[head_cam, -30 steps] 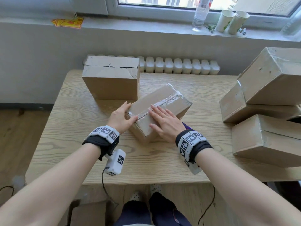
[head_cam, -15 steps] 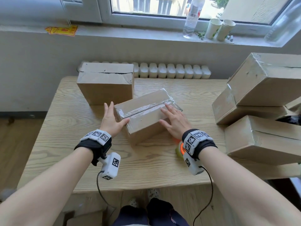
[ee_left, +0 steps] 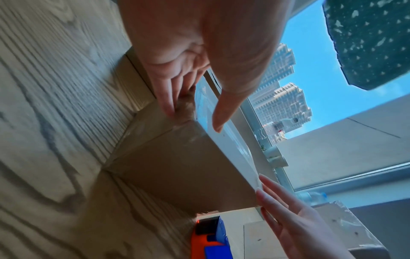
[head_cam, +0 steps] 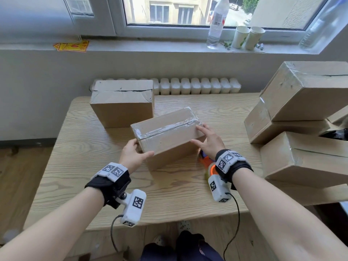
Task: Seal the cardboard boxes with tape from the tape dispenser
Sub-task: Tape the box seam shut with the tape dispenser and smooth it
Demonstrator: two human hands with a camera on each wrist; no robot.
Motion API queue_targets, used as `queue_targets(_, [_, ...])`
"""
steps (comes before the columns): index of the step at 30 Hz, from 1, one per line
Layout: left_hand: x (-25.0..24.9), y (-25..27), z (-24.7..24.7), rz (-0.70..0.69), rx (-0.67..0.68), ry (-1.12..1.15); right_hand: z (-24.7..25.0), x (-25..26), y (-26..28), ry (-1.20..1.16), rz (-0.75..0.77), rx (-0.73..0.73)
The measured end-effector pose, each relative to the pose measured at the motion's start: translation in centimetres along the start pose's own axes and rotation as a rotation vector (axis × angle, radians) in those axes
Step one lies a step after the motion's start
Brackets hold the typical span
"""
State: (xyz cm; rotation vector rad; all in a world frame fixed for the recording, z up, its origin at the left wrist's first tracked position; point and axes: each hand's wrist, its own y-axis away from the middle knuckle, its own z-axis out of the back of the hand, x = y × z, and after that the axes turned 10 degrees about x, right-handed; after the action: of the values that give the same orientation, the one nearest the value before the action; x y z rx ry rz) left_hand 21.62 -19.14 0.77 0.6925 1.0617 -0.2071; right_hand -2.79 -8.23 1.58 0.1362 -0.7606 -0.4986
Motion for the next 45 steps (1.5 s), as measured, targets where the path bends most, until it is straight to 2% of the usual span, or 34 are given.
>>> queue_targets(5, [-2.4, -0.4, -1.4, -0.100, 0.066, 0.133, 2.0, -1.1, -0.1, -0.078, 0.033, -0.130])
queue_targets(11, [-7.0, -2.8, -5.7, -0.194, 0.105, 0.123, 6.8, -4.0, -1.6, -0.150, 0.050, -0.251])
queue_targets(23, [-14.3, -14.7, -13.6, -0.075, 0.129, 0.259, 12.8, -10.8, -8.9, -0.162, -0.136, -0.281])
queue_targets(32, [-16.2, -19.0, -15.2, -0.063, 0.135, 0.144, 13.8, -12.4, -10.9, -0.127, -0.143, -0.254])
queue_targets(34, [-16.1, -19.0, -15.2, -0.075, 0.131, 0.073, 13.8, -12.3, -10.8, -0.108, -0.148, -0.235])
queue_targets(36, [-15.9, -18.5, -14.8, -0.108, 0.116, -0.105, 13.7, -11.8, -10.4, -0.028, -0.161, -0.208])
queue_targets(40, [-16.5, -16.2, -12.7, -0.216, 0.076, -0.756, 13.9, -8.6, -9.6, 0.102, -0.090, -0.163])
queue_targets(45, [-15.9, -14.0, -6.7, -0.299, 0.018, -1.027, 12.4, -2.4, -10.0, 0.210, 0.051, -0.070])
